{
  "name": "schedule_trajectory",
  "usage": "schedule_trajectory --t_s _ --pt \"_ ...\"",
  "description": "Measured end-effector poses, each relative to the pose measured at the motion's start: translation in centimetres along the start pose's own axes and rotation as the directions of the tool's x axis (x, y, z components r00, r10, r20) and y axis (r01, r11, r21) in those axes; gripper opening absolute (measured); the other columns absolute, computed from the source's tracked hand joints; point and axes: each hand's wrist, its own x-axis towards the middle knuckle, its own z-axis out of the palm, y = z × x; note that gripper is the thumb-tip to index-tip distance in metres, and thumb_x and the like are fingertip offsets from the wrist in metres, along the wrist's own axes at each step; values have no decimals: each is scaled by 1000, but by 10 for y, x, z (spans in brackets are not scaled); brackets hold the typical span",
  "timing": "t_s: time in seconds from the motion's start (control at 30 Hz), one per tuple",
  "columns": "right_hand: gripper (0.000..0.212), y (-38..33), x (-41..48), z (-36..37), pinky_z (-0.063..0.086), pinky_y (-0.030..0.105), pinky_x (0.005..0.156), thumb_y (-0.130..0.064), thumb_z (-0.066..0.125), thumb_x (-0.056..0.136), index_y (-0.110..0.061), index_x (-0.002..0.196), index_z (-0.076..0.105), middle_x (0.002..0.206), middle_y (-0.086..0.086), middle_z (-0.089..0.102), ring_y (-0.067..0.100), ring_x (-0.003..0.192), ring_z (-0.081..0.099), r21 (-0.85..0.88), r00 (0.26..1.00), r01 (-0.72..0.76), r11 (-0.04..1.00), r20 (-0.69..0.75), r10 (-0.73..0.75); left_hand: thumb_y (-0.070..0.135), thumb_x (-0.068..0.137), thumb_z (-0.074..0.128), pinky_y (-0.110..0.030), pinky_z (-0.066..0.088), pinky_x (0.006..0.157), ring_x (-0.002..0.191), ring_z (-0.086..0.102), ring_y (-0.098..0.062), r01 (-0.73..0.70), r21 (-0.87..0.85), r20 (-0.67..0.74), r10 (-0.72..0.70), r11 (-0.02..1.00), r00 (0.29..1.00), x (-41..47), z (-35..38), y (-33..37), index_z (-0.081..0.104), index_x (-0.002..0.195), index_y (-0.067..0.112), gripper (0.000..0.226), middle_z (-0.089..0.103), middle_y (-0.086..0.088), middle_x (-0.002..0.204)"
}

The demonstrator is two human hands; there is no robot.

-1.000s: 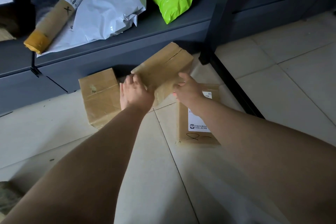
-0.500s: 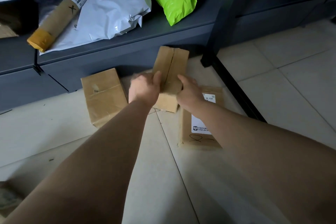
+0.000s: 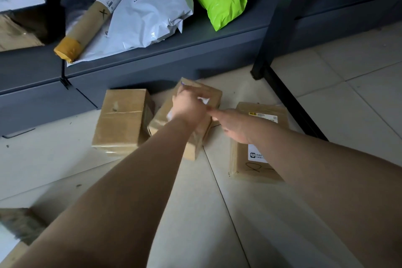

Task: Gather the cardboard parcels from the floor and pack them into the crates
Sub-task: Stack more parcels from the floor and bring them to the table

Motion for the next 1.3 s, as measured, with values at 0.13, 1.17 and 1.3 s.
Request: schedule_trajectory --t_s 0.13,1.17,1.3 --pt "40 -2 21 2 43 32 93 -18 53 86 -14 126 58 129 9 60 28 118 55 -149 964 37 988 -253 -75 0 90 45 -38 43 98 120 50 -32 185 129 -360 -127 974 924 1 -19 -21 58 130 12 43 52 -13 134" --pt "35 -34 -6 150 45 44 96 1 45 94 5 128 50 130 25 54 34 112 54 -137 964 156 978 238 -120 57 83 61 -51 39 108 130 40 -33 483 215 -185 -451 849 873 -39 -124 -157 24 150 17 87 39 -11 145" --pt "40 -32 -11 151 38 42 110 9 43 93 -6 129 53 130 14 61 29 121 55 81 949 91 993 294 -111 78 51 75 -51 36 111 135 30 -34 465 410 -94 -470 785 878 -48 -104 -149 -3 155 16 144 27 -9 144"
